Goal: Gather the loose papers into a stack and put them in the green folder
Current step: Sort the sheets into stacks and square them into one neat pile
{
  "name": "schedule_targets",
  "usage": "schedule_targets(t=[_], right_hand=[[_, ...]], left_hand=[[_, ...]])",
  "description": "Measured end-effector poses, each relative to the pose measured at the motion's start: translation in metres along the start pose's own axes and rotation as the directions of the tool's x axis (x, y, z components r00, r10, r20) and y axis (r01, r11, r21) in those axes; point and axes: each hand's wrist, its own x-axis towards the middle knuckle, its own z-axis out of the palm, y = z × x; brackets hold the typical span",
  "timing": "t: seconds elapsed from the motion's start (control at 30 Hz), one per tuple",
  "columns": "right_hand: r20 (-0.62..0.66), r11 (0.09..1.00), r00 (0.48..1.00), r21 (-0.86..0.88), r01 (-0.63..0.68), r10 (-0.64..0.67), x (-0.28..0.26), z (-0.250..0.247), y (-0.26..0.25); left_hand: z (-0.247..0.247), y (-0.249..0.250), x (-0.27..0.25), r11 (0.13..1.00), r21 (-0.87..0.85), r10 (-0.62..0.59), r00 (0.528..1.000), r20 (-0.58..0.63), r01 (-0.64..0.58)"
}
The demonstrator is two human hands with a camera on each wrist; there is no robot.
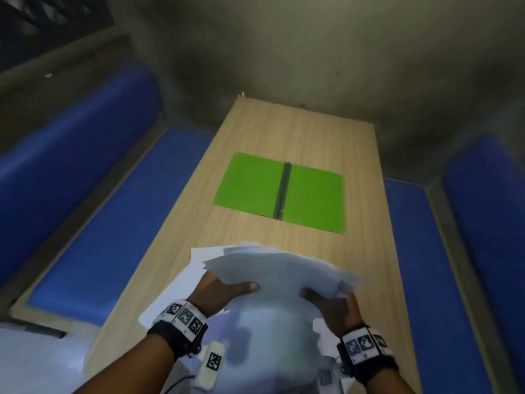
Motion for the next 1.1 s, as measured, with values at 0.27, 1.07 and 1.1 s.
schedule_targets(t=[0.27,1.07,1.1], right_hand=[[-0.148,0.981,0.976,0.09,0.174,-0.159,0.001,0.007,-0.013],[-0.37,0.952,0.907,0.145,0.27,-0.201,-0.022,0.001,-0.003],[-0.392,0.946,0.894,0.14,0.291,-0.217,-0.021,0.005,-0.009]], left_hand=[[0.018,0.0,0.009,0.994,-0.103,0.002,0.966,-0.258,-0.029],[0.027,0.016,-0.011,0.962,-0.174,0.143,0.931,-0.336,-0.21],[0.03,0.024,-0.011,0.956,-0.167,0.166,0.912,-0.376,-0.243]])
